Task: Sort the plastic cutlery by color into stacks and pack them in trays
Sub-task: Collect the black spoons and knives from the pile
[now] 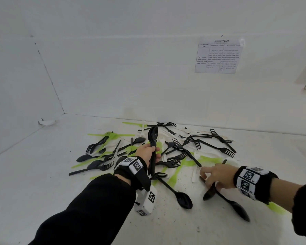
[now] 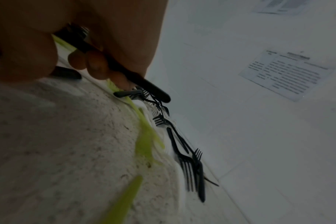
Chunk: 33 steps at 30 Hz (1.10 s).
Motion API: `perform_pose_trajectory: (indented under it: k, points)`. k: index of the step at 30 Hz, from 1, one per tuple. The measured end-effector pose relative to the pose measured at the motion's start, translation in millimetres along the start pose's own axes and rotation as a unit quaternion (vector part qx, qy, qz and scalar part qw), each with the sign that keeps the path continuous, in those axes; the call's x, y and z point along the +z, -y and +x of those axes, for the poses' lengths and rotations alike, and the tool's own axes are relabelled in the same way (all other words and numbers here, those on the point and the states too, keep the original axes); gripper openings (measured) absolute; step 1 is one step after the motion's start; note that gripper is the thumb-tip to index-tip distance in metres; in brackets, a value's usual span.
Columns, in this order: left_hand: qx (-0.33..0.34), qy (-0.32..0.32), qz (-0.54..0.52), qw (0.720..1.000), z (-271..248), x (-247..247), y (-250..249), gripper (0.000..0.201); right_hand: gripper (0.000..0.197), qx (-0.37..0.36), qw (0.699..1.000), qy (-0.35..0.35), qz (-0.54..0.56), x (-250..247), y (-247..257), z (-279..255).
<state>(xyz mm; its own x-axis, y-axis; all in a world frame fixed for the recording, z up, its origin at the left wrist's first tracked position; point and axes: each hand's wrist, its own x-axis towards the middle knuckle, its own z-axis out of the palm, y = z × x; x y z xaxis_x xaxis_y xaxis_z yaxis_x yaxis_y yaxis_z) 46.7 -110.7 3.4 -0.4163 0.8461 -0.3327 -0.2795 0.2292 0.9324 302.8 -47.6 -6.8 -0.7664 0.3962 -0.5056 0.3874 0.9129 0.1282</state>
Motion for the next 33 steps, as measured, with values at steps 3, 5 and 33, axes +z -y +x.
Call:
perform_pose_trajectory:
  k: [3,5,33]
  points:
    - [0.004,0.015,-0.001,1.000,3.2,-1.2,-2.7,0.028,0.024,0.031,0.992,-0.069,0.096,-6.5,-2.9,0.2]
    - [0.004,0.015,-0.002,1.000,6.6,-2.4,-3.2,0.025,0.018,0.053,0.970,-0.154,0.183,-11.1,-2.5,4.0]
    - [0.006,0.047,-0.032,0.998,17.9,-16.3,-14.1,0.025,0.029,0.307,0.842,-0.242,0.371,-87.1,66.8,63.8]
